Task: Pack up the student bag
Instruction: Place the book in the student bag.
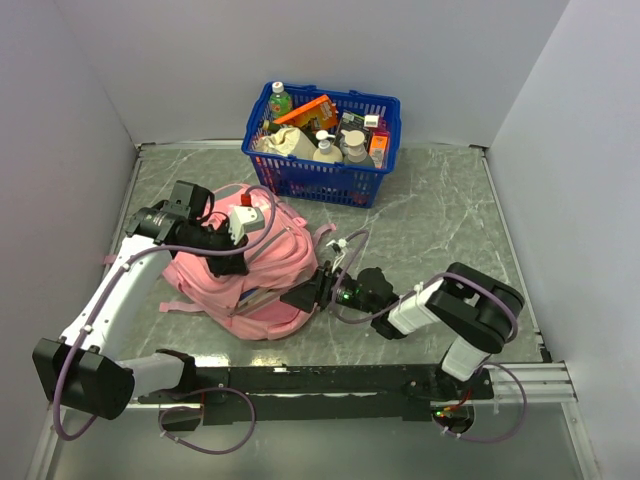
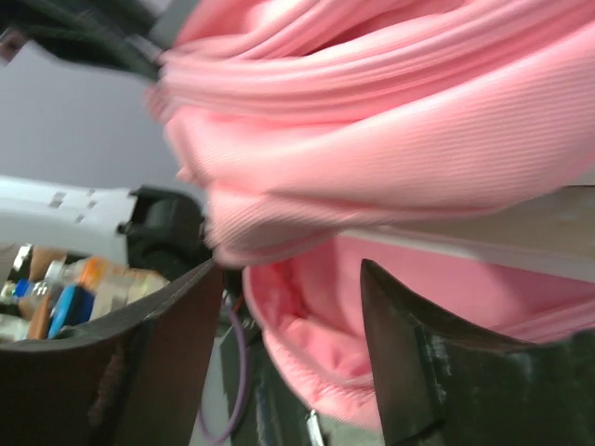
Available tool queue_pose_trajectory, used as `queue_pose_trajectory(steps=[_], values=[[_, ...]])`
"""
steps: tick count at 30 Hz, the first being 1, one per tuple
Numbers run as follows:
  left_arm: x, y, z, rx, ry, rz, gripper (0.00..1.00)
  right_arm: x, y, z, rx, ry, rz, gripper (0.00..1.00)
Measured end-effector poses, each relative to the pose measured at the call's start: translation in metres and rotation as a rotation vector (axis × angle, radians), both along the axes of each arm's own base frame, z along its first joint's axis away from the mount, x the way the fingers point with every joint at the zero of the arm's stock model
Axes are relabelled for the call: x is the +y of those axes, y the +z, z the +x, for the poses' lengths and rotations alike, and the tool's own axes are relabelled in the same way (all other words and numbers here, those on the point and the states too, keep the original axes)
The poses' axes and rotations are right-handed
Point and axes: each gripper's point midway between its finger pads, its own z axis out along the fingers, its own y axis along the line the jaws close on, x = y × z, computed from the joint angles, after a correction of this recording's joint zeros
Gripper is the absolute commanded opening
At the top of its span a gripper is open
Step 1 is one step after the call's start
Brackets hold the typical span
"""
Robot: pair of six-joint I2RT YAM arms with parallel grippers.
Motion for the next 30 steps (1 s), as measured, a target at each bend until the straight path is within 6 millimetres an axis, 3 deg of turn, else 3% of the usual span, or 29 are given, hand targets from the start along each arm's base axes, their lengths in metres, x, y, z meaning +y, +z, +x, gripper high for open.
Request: queue_pose_trajectory(steps=[4,10,13,16,20,21,25,30], values=[[-0.001,0.000,0.001,0.002,0.009,-0.004,0.01,-0.003,0.009,-0.007,-0.009,0.021,0.020,0.83],[-0.001,0.000,0.001,0.010,0.016,-0.007,0.02,-0.003,0.012,-0.002,0.007,-0.005,0.032,0.79],[-0.001,0.000,0.001,0.011,0.016,-0.007,0.08,0.003,0.017,0.007,0.005,-0.030,0.045,0.68],[-0.001,0.000,0.001,0.009,0.015,-0.007,0.17,0.013,0.035,0.020,-0.008,-0.060,0.089,0.54],[-0.001,0.001,0.003,0.000,0.015,-0.008,0.32,0.018,0.052,0.031,0.004,-0.097,0.136,0.20],[-0.002,0.001,0.004,-0.004,0.014,-0.009,0.32,0.018,0.052,0.031,0.007,-0.099,0.139,0.16],[-0.003,0.002,0.006,-0.018,0.019,-0.015,0.44,0.012,0.054,0.029,0.037,-0.111,0.142,0.00],[-0.010,0.002,0.001,-0.037,0.009,-0.049,0.49,-0.006,0.072,0.011,0.049,-0.093,0.128,0.00]])
